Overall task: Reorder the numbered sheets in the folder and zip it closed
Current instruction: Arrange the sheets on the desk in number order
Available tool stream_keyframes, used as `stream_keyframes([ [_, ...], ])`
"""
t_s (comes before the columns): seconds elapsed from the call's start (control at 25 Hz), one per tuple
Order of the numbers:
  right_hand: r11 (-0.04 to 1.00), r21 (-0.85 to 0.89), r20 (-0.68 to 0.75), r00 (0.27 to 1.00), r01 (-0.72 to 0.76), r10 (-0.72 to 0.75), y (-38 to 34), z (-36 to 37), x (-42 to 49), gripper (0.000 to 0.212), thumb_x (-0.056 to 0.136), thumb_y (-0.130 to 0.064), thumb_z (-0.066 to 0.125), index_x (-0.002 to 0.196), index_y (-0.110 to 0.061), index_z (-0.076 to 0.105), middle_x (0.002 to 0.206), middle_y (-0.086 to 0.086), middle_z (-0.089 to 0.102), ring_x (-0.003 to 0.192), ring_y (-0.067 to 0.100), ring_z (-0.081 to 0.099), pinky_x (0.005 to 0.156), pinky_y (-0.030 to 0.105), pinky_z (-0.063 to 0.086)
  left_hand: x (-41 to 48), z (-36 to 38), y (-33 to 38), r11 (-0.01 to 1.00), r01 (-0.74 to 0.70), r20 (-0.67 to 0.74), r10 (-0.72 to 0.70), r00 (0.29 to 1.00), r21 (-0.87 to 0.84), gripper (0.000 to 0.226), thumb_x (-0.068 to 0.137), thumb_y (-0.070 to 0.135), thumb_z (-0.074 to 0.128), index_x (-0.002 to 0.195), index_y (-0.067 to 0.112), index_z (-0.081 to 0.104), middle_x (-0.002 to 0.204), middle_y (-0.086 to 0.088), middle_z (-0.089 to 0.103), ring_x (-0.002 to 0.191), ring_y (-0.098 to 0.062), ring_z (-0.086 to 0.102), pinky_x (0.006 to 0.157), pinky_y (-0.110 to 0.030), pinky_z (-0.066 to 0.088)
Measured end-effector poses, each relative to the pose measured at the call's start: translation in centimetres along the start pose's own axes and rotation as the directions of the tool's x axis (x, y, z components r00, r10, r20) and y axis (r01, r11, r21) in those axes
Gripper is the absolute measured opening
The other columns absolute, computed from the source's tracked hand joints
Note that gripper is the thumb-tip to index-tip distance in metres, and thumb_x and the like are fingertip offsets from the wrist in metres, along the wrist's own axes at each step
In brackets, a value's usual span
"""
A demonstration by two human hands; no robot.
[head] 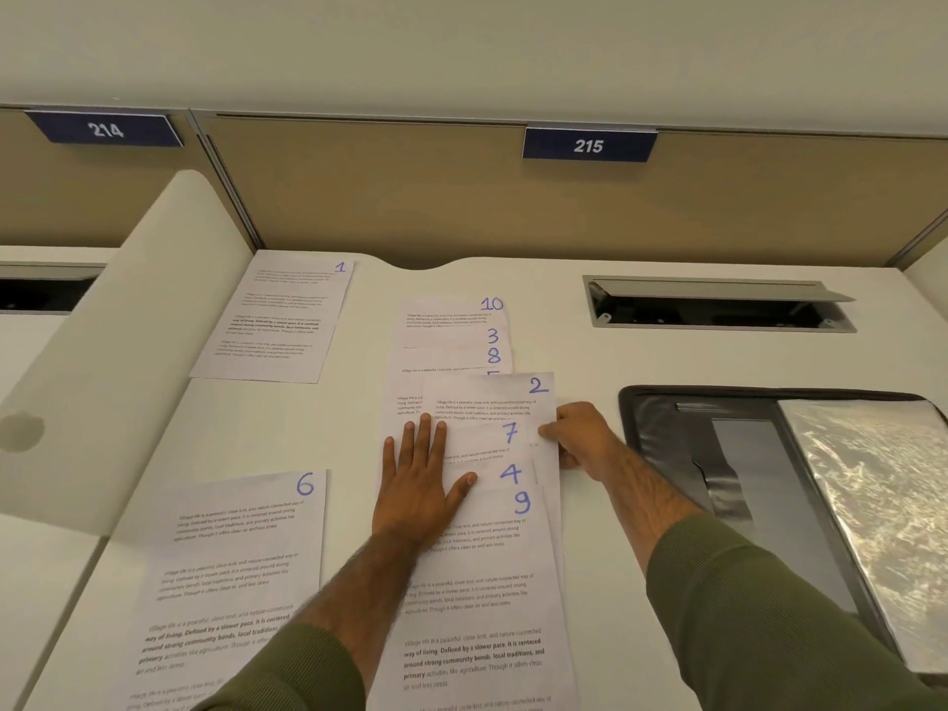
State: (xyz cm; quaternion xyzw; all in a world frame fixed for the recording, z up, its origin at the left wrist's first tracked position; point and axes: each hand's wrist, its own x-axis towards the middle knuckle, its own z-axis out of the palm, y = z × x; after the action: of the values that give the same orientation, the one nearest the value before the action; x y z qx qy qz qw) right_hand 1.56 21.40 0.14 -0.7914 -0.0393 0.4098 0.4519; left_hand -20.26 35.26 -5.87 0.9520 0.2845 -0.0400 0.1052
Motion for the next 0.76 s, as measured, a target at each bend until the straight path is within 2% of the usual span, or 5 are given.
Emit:
stream_keyframes([
  [0.16,0.984,-0.055,-0.165,0.97,0.169,-0.176,-0.4,-2.0,-0.4,0.006,0.094,-0.003,0.061,0.096,-0.003,0.066,0.101,0.015,0.072,0.088,0.03,0.072,0.076,0.046,0.063,0.1,0.1,0.0,1.0,0.0,0.004,0.0,1.0,0.003,0.095,0.083,0.081,-0.018,0.156,0.02,-0.025,0.162,-0.001,-0.034,0.149,-0.02,-0.032,0.122,-0.045,-0.017],
  [0.44,0.91,-0.177,-0.432,0.801,0.375,-0.414,-4.6,-8.5,-3.2,0.009,0.097,-0.01,0.061,0.09,-0.006,0.064,0.092,0.007,0.07,0.08,0.025,0.071,0.071,0.039,0.062,0.4,-0.5,0.7,1.0,0.027,0.022,-0.027,0.999,-0.003,0.089,0.087,0.075,-0.016,0.157,0.019,-0.022,0.163,-0.002,-0.031,0.151,-0.02,-0.029,0.12,-0.041,-0.022],
  [0.52,0.885,-0.195,-0.454,0.761,0.423,-0.464,-5.8,-10.1,-4.4,0.007,0.097,-0.011,0.061,0.092,-0.008,0.065,0.09,0.004,0.069,0.078,0.02,0.069,0.064,0.033,0.058,1.0,-1.7,1.5,0.992,0.052,-0.016,-0.054,0.998,-0.112,0.08,0.098,0.067,0.003,0.161,0.017,-0.008,0.167,-0.002,-0.017,0.154,-0.019,-0.018,0.123,-0.038,-0.017],
  [0.6,0.867,-0.205,-0.481,0.725,0.455,-0.494,-7.1,-11.6,-5.9,0.012,0.097,-0.011,0.061,0.085,-0.009,0.064,0.082,-0.001,0.067,0.073,0.017,0.066,0.059,0.027,0.052,2.0,-3.4,2.8,0.939,0.058,-0.101,-0.098,0.99,-0.338,0.066,0.107,0.05,0.028,0.161,0.014,0.018,0.169,-0.003,0.012,0.156,-0.019,0.004,0.126,-0.036,0.001],
  [0.76,0.831,-0.207,-0.498,0.675,0.517,-0.544,-9.3,-14.0,-9.3,0.012,0.098,-0.013,0.062,0.088,-0.007,0.065,0.086,0.001,0.068,0.071,0.013,0.066,0.061,0.023,0.05,3.8,-8.7,6.3,0.662,0.025,-0.162,-0.22,0.962,-0.749,0.044,0.105,0.035,0.05,0.144,0.015,0.052,0.15,-0.001,0.051,0.142,-0.019,0.042,0.117,-0.029,0.028],
])
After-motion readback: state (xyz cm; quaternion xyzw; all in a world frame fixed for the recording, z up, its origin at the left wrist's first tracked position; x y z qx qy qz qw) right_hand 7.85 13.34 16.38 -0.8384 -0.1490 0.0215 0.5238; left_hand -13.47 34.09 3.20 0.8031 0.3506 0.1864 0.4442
